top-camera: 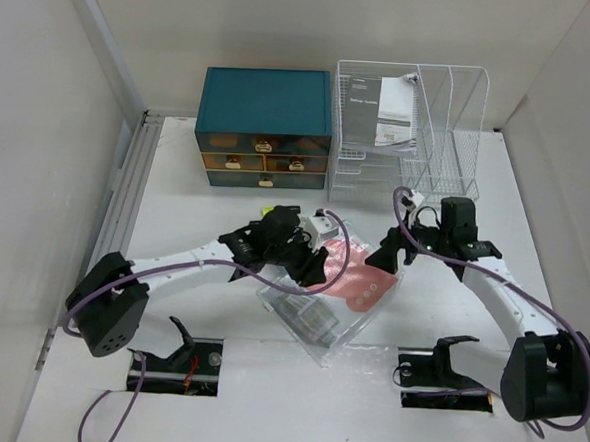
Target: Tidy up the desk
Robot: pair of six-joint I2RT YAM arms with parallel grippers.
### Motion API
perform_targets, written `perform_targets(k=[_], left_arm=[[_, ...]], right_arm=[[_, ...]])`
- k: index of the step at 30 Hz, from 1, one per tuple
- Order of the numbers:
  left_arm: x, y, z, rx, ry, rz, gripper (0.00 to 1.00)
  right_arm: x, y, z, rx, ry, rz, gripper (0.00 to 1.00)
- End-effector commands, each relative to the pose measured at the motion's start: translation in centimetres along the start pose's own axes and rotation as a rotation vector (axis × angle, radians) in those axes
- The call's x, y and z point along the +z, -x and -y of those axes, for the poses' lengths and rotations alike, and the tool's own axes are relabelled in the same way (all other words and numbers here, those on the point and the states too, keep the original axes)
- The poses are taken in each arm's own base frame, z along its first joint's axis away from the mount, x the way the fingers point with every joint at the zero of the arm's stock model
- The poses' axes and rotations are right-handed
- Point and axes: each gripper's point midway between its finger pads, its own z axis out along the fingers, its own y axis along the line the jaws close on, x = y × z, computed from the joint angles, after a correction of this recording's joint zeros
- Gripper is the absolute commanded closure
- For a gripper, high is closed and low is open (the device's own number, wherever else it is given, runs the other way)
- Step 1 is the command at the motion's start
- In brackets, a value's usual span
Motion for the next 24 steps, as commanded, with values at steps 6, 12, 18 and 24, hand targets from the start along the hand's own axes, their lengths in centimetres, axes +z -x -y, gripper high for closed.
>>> perform_targets(k=[6, 12, 18, 24], left_arm=[[2.6, -0.3, 0.5, 0.028, -0.067, -0.082, 0.60], [2.8, 0.1, -0.5, 0.023, -0.010, -0.076, 0.58], [3.7, -1.2, -1.4, -0.008, 0.024, -0.130, 0.57], [4.6, -2.5, -1.9, -0.021, 0.043, -0.186, 0.57]], right_arm=[[1.2, -0.5, 5.8, 0.234, -0.269, 0.011, 0.00], [1.1, -2.6, 8.4, 0.331, -0.367, -0.025, 0.00], [0.8, -3.8, 10.1, 0.382, -0.450, -0.050, 0.00], [0.6, -4.9, 10.4, 0.426, -0.478, -0.057, 0.00]])
